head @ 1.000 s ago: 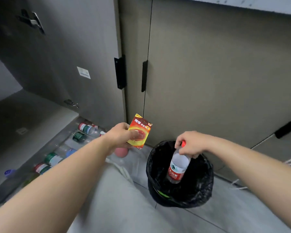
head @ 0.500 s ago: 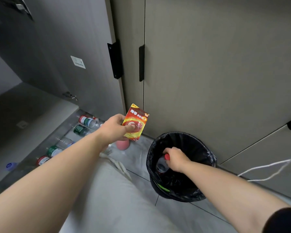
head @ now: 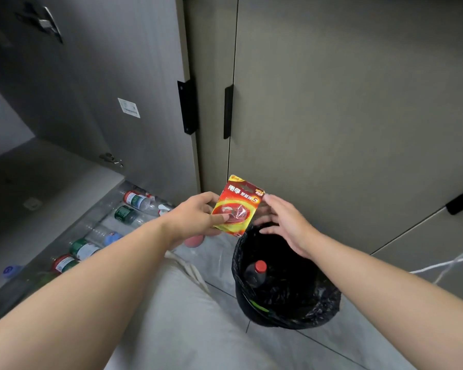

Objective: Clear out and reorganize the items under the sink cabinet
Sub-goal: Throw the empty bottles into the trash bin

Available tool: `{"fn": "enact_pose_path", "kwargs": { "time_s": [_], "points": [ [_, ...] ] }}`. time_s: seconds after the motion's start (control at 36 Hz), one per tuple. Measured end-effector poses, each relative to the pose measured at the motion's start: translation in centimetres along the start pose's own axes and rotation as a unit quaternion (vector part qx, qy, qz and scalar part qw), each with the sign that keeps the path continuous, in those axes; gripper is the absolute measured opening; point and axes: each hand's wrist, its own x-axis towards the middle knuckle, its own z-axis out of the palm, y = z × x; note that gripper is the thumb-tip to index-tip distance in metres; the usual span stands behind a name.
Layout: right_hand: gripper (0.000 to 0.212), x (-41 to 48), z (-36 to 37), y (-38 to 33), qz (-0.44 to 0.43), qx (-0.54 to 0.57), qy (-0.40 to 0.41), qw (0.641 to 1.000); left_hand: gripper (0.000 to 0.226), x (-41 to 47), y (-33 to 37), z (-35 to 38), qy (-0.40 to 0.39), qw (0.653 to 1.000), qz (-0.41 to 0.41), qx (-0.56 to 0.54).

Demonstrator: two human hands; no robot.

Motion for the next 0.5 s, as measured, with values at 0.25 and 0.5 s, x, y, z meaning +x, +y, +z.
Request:
{"fn": "enact_pose_path", "kwargs": {
  "time_s": [0.25,0.5],
  "points": [
    [0.018,-0.8,0.1,-2.1,-0.056,-0.008,-0.032,0.998,0.036,-0.5,0.2,0.6,-0.026,0.999,0.003,0.03],
    [0.005,-0.2,-5.7,-0.8,0.029,-0.498,0.037,0.866,0.019,-0.8,-0.2,0.4,0.081,0.992,-0.002,0.093]
  ]
}}
